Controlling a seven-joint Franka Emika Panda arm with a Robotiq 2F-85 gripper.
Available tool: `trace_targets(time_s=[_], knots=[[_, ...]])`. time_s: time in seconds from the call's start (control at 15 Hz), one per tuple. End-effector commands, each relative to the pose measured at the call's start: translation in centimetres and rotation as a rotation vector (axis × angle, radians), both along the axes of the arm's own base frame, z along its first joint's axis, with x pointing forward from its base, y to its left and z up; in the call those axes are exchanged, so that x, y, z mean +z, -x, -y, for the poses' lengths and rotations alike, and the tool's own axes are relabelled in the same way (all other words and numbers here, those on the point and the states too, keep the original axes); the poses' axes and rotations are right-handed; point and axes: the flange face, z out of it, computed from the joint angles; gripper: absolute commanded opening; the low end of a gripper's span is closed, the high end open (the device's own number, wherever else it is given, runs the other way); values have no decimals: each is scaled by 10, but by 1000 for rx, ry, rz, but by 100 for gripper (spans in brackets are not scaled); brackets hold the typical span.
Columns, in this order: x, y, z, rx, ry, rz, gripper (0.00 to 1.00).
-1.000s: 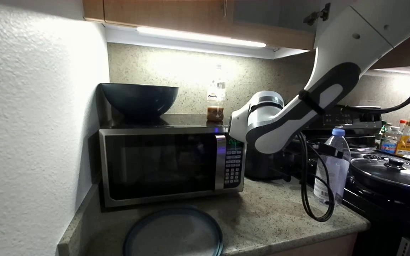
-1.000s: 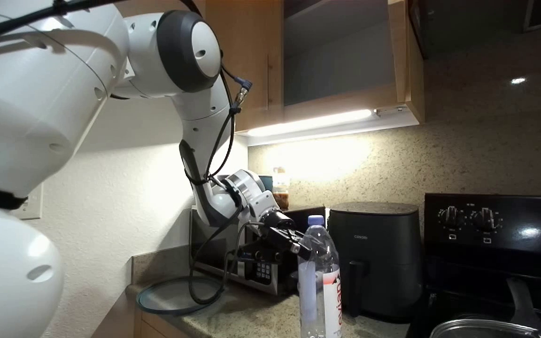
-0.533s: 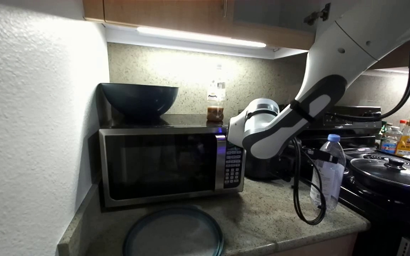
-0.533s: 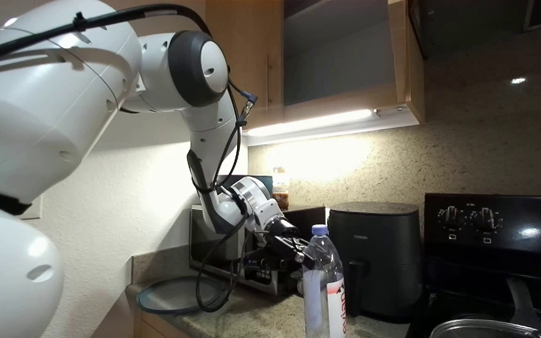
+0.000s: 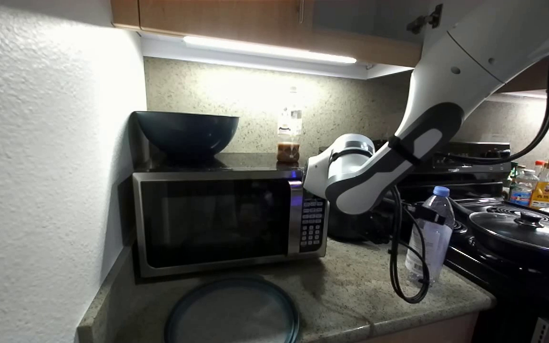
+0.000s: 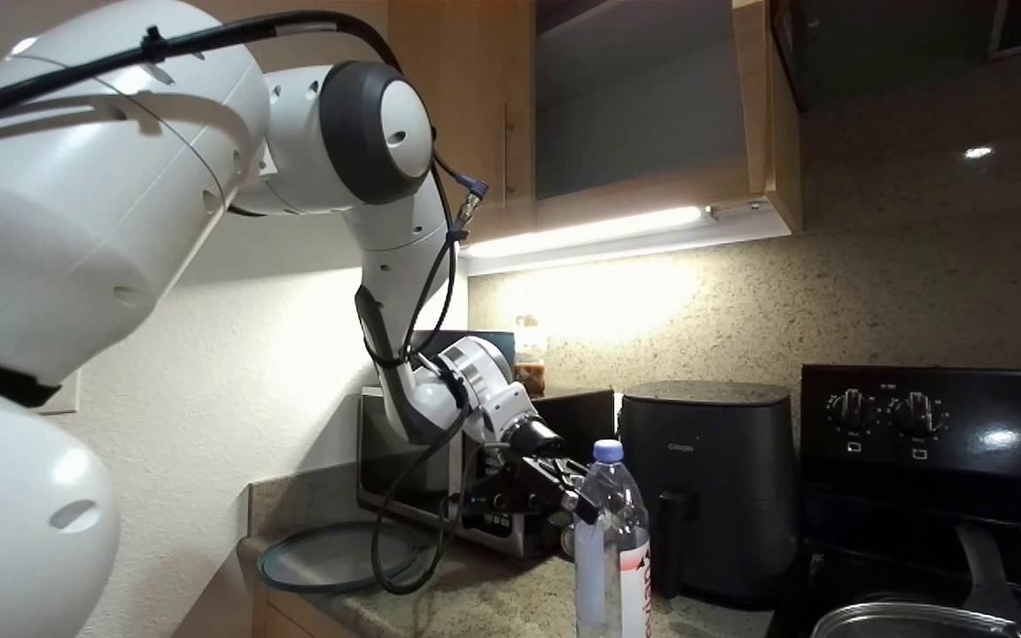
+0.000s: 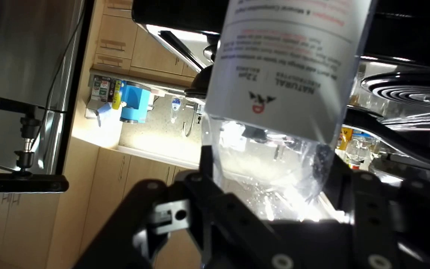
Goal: Put the bottle upright to the right
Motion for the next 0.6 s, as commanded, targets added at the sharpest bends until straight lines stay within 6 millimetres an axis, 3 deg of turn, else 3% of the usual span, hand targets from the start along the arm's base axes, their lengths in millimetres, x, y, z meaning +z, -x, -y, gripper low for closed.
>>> trace_targets(time_s=[0.0, 0.2, 0.53], knots=[[-2, 1, 3, -10, -19, 26, 92], [-2, 1, 4, -10, -18, 25, 100], [9, 6, 1, -23, 13, 12, 100]])
